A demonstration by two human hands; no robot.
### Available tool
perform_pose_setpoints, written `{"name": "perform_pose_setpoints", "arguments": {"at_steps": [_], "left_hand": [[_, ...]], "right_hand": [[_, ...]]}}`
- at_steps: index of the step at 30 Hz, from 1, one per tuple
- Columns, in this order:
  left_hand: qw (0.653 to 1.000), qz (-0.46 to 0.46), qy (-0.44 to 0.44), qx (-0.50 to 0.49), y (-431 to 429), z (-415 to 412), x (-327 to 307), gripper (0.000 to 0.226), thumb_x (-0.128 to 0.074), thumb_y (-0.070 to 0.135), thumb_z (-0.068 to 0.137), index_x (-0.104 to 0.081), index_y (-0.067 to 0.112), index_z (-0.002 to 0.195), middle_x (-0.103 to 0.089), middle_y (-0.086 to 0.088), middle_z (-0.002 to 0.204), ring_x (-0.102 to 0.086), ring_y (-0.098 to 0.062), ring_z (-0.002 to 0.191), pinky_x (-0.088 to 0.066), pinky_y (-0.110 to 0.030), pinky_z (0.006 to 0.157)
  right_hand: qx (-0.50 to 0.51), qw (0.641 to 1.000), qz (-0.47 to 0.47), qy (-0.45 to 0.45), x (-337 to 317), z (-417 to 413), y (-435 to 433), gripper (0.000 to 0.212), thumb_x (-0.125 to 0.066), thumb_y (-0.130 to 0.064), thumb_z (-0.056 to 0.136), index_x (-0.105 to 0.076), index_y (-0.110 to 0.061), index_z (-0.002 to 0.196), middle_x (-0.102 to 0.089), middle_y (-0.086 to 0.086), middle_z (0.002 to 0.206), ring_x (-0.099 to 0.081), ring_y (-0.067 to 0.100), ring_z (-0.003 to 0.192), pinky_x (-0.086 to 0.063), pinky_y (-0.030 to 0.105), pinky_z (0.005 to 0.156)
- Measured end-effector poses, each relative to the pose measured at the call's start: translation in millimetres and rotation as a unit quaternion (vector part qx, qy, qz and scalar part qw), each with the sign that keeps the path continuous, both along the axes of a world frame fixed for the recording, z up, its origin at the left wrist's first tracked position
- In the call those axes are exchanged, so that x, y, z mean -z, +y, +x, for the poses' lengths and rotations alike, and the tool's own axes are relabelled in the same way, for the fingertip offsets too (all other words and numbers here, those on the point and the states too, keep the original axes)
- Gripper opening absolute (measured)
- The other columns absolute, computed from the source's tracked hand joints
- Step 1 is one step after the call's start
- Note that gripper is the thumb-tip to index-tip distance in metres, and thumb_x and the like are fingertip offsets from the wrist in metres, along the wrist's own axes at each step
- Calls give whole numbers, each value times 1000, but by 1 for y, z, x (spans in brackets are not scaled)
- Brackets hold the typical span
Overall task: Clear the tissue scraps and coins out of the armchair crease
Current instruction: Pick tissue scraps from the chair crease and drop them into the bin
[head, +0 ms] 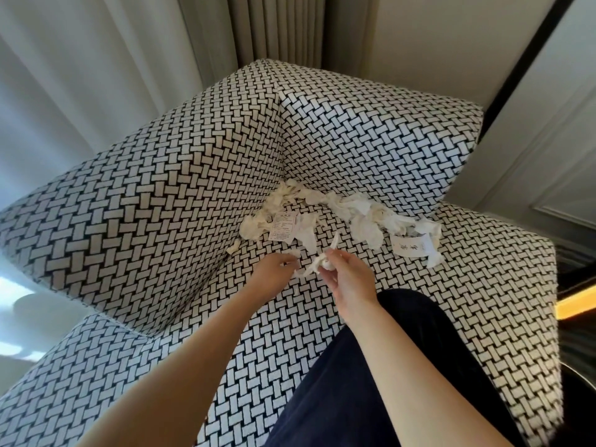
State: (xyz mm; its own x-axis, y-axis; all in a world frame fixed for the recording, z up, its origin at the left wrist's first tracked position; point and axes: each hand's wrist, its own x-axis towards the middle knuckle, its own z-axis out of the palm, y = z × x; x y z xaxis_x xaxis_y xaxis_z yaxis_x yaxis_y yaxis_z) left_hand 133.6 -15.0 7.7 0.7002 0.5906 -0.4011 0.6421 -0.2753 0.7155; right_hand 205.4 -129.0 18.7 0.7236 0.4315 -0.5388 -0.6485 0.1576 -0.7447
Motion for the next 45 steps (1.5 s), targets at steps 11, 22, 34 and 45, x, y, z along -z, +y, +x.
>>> {"name": "perform_pose_setpoints", "arguments": {"at_steps": [11,22,34,45], "left_hand": [[977,-100,-170,77,-69,59,-71,19,-51,24,95,-69,29,95,-68,10,103,-63,-12,95,-45,-34,98],[941,-129,-76,304,-214,130,-64,30,-52,34,95,-63,21,119,-61,7,105,-56,-12,95,-44,-29,91],[898,-204,30,389,-335,160,-30,30,-46,23,98,-60,17,124,-57,1,119,-50,-8,100,-39,-24,89],[894,-249,50,369,-367,171,-19,36,-50,22,95,-55,25,131,-53,-1,134,-49,-15,121,-38,-30,104]], "right_hand": [[42,994,-25,-96,-60,73,-108,5,-58,-6,90,-62,-3,92,-64,12,97,-64,18,86,-56,22,64],[206,972,-110,-17,-22,97,-267,5,-62,-8,87,-64,-7,92,-64,13,104,-65,20,93,-54,25,71],[385,913,-72,116,35,111,-387,21,-60,-6,90,-58,1,110,-57,15,116,-58,21,103,-54,28,72],[350,924,-82,132,47,123,-423,49,-44,-29,99,-39,-1,139,-49,14,131,-47,33,125,-43,48,96]]}}
